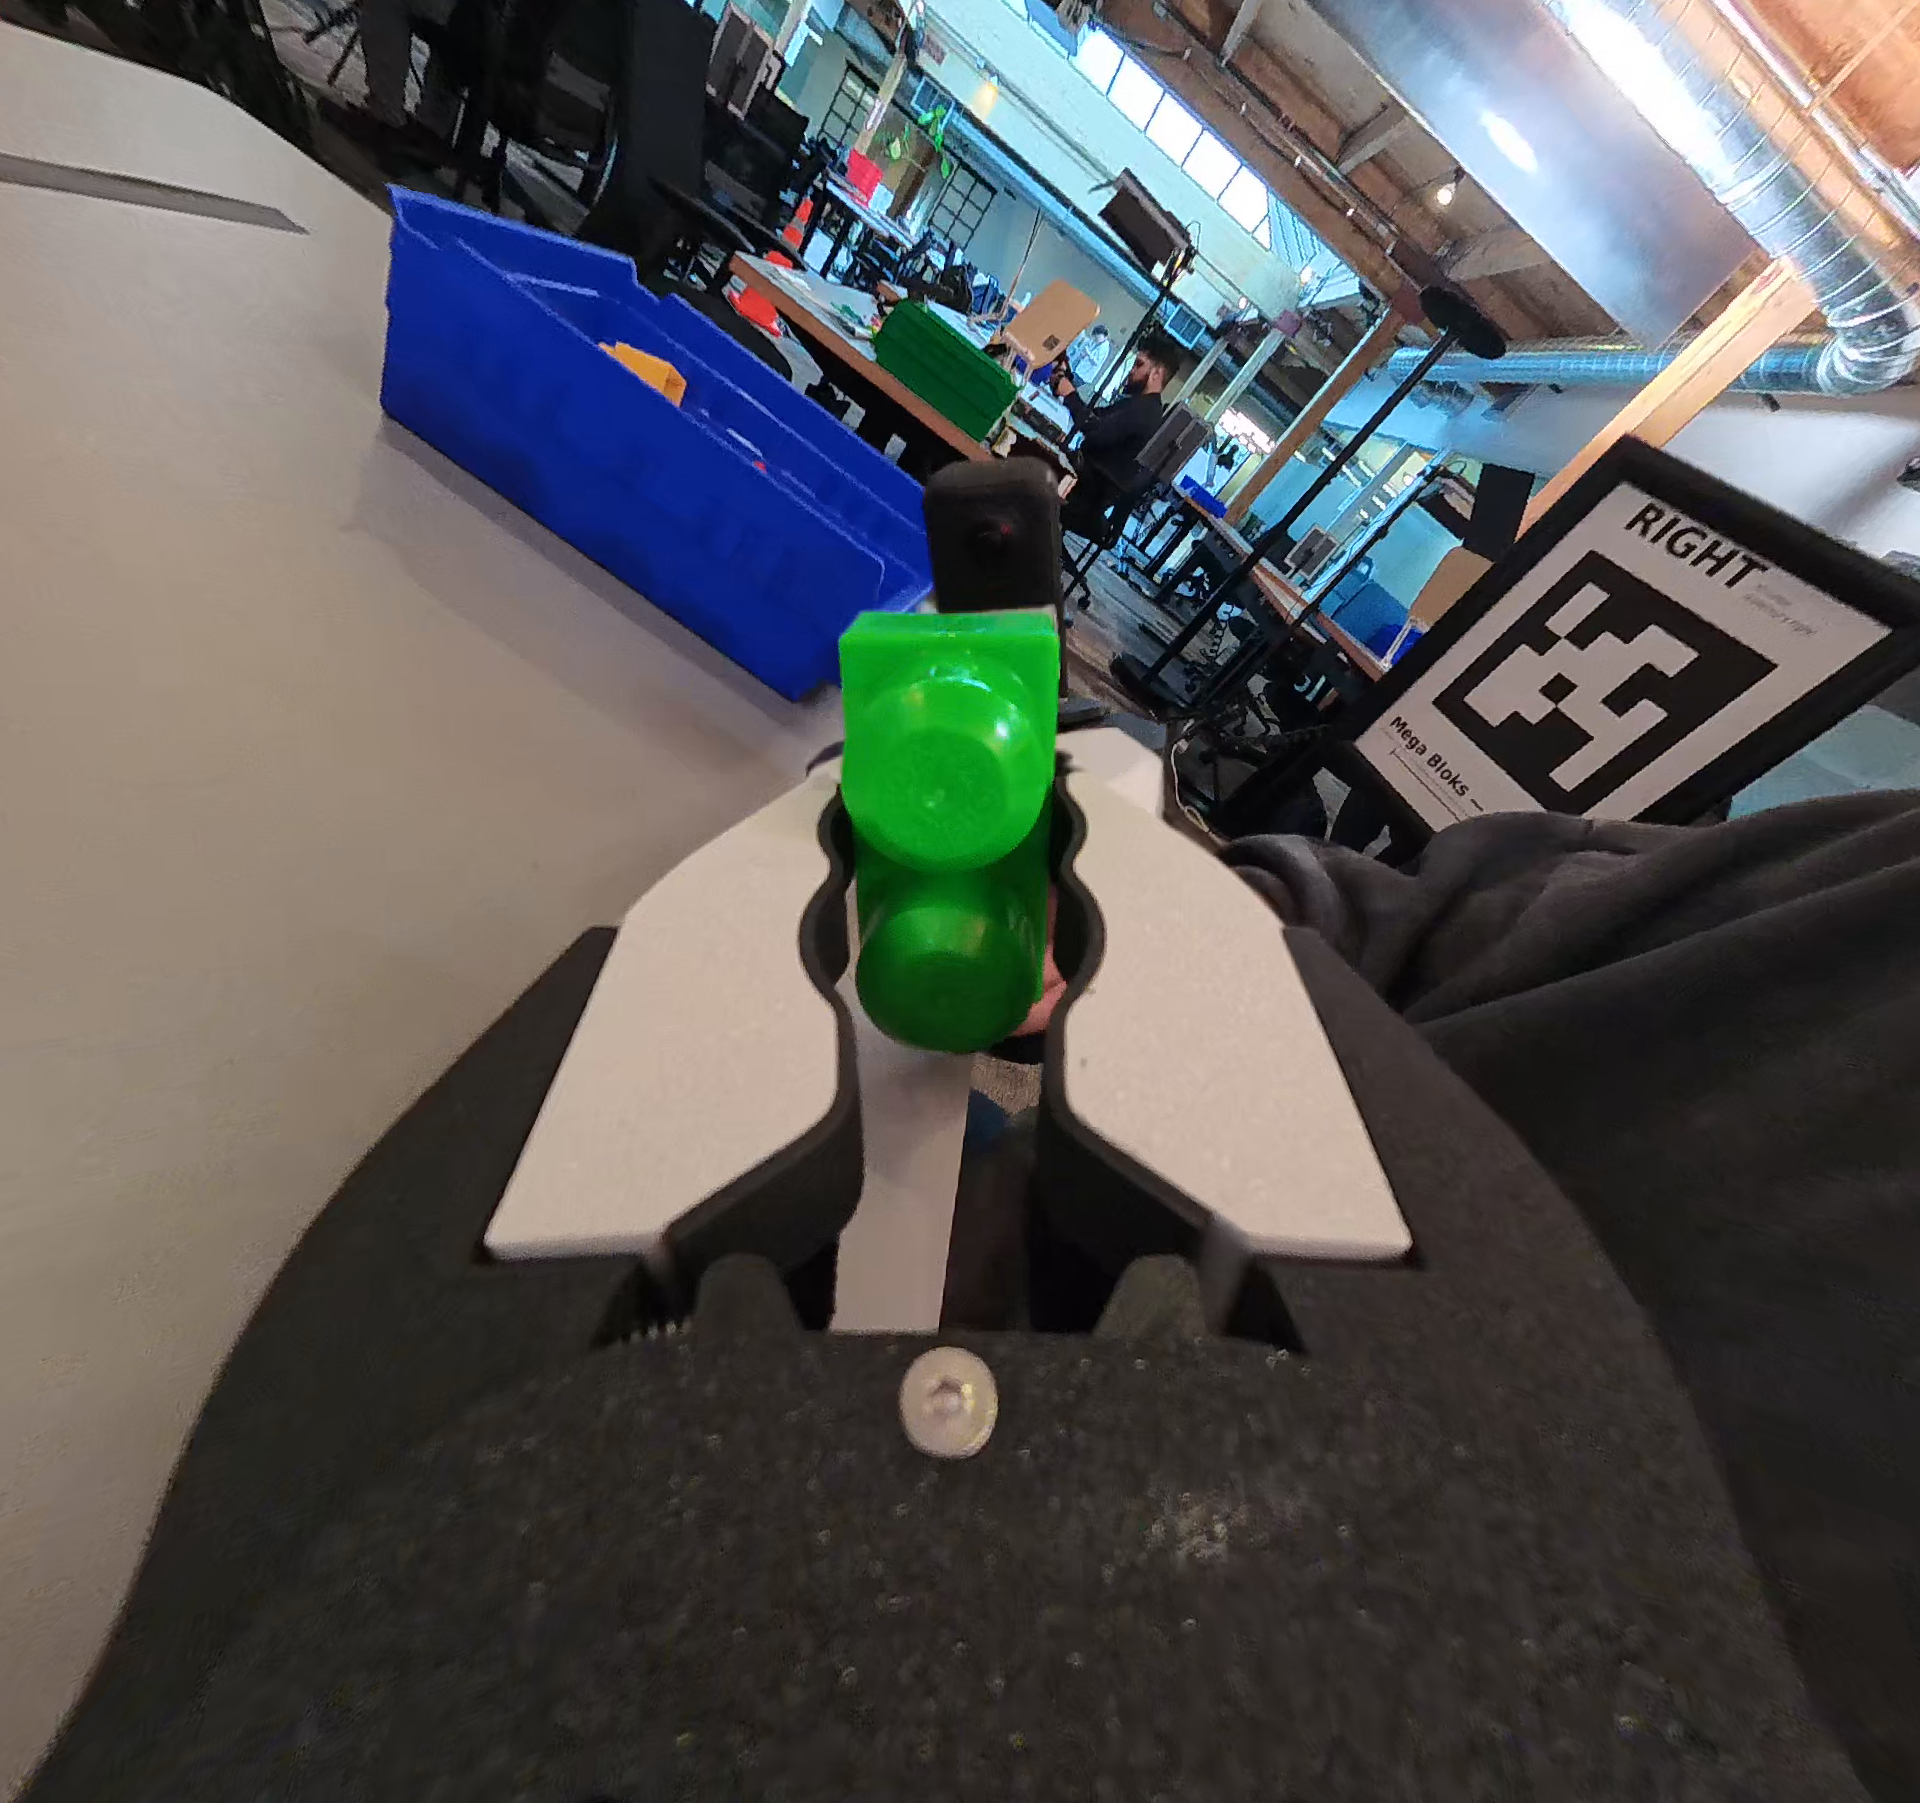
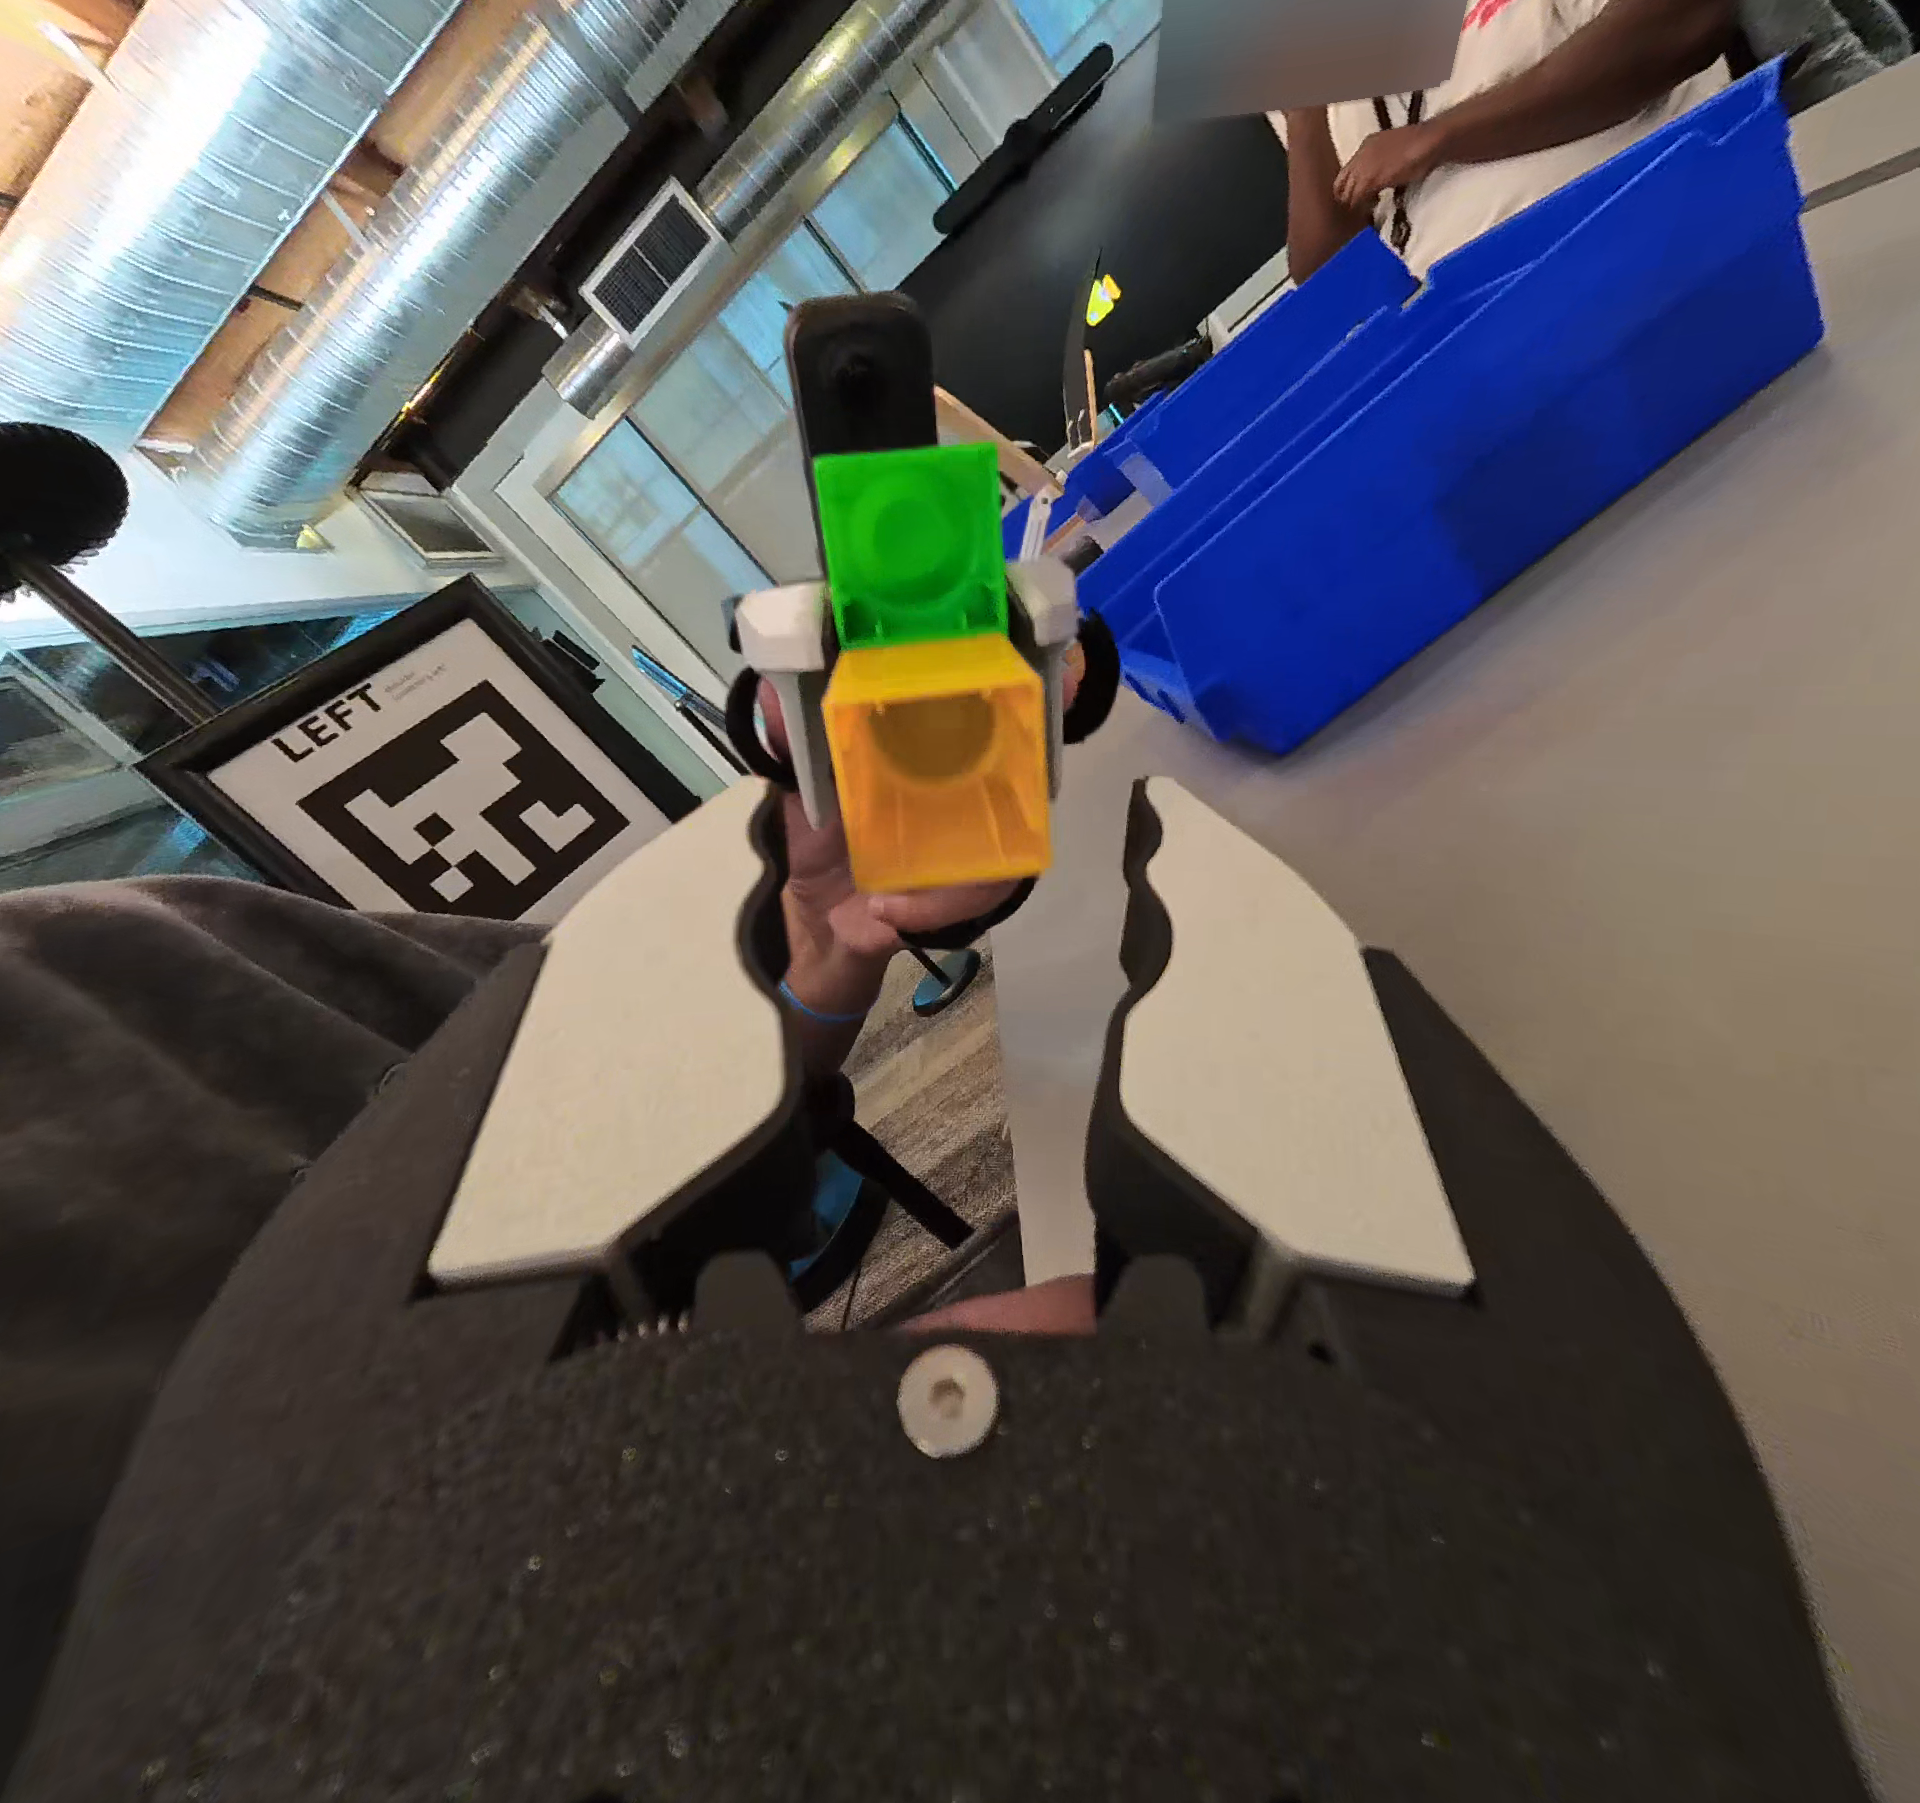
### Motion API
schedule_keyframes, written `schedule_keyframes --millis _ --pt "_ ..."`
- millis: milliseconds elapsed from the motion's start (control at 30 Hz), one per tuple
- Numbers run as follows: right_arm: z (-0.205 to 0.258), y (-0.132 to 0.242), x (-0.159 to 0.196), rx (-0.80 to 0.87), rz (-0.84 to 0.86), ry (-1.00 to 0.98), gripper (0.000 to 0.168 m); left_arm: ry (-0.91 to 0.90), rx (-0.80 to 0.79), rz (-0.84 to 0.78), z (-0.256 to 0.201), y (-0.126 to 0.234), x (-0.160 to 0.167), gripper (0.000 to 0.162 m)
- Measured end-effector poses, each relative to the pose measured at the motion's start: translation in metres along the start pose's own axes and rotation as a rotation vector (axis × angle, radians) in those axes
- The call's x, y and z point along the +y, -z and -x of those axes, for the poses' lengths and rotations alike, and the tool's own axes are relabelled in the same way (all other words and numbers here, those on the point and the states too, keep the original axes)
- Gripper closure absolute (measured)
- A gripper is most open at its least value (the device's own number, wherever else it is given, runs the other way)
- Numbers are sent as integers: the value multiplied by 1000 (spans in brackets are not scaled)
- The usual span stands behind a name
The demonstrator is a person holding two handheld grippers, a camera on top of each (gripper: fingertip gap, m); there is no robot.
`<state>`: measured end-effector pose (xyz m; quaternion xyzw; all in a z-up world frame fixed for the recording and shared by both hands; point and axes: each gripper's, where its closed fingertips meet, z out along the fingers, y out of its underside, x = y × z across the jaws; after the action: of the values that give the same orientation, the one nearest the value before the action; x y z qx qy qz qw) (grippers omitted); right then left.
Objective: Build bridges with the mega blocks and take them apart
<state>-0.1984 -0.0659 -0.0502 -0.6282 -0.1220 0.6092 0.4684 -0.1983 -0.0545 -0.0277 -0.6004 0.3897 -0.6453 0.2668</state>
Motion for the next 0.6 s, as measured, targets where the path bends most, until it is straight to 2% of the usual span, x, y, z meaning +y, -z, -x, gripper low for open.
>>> schedule_keyframes --millis 33,100,267,500,600 --pt "1 0 0 -6 4 5 110 -1 -4 14 1 -2 4 127" --pt "1 2 4 -9 55 33 131 -3 -5 30 0 -4 8 127" --pt "6 13 1 4 130 152 133 -67 -4 145 -6 -6 20 127" --pt "24 49 -10 9 265 360 133 -174 38 330 -23 -19 51 133" --pt "28 87 -50 38 151 379 134 -178 35 389 -16 -11 59 133"
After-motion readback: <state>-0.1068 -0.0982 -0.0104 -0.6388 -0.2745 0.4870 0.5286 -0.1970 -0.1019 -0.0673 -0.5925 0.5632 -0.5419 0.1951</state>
